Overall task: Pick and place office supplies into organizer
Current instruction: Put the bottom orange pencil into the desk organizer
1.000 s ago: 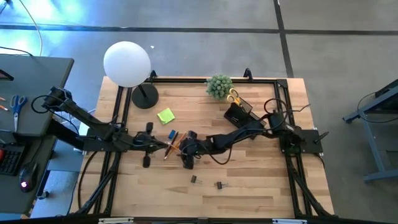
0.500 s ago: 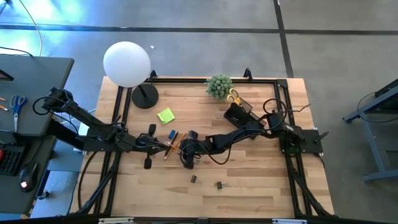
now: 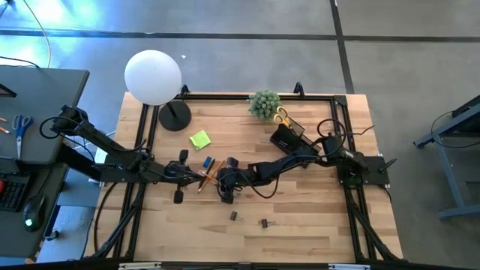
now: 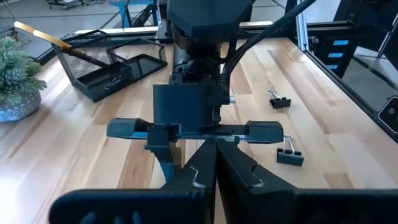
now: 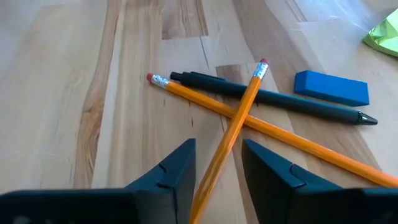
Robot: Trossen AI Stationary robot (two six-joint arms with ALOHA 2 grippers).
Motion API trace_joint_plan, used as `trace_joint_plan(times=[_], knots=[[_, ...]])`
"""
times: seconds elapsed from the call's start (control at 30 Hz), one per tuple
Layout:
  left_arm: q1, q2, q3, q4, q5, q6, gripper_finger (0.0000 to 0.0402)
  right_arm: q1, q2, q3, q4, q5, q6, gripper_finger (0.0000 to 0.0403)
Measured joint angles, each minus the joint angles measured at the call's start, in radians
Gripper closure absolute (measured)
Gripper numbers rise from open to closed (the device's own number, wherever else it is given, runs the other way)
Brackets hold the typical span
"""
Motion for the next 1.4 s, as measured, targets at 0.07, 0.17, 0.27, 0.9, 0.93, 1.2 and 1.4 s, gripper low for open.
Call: trace_joint_plan(times=[0.07,0.17,0.27,0.9,0.93,1.2,1.4], knots=[[0.0,0.0,0.0,-0.001,0.0,0.0,0.0399,0.0,0.0,-0.004,0.005,0.0,0.003,0.0281],[0.0,0.0,0.0,-0.017,0.001,-0.004,0.0399,0.004,0.0,-0.02,0.009,0.016,0.008,0.0281],[0.0,0.0,0.0,-0.046,0.0,-0.019,0.0398,0.013,0.0,-0.044,0.044,0.046,0.022,0.0281],[0.0,0.0,0.0,-0.05,-0.002,-0.02,0.0399,0.013,0.0,-0.058,0.07,0.044,0.022,0.0281],[0.0,0.0,0.0,-0.05,-0.002,-0.02,0.0399,0.013,0.0,-0.058,0.07,0.044,0.022,0.0281],[0.0,0.0,0.0,-0.05,-0.002,-0.02,0.0398,0.0,0.0,-0.058,0.075,0.037,0.022,0.0281],[0.0,0.0,0.0,-0.05,-0.002,-0.019,0.04,-0.002,0.0,-0.057,0.113,0.024,0.006,0.0281]])
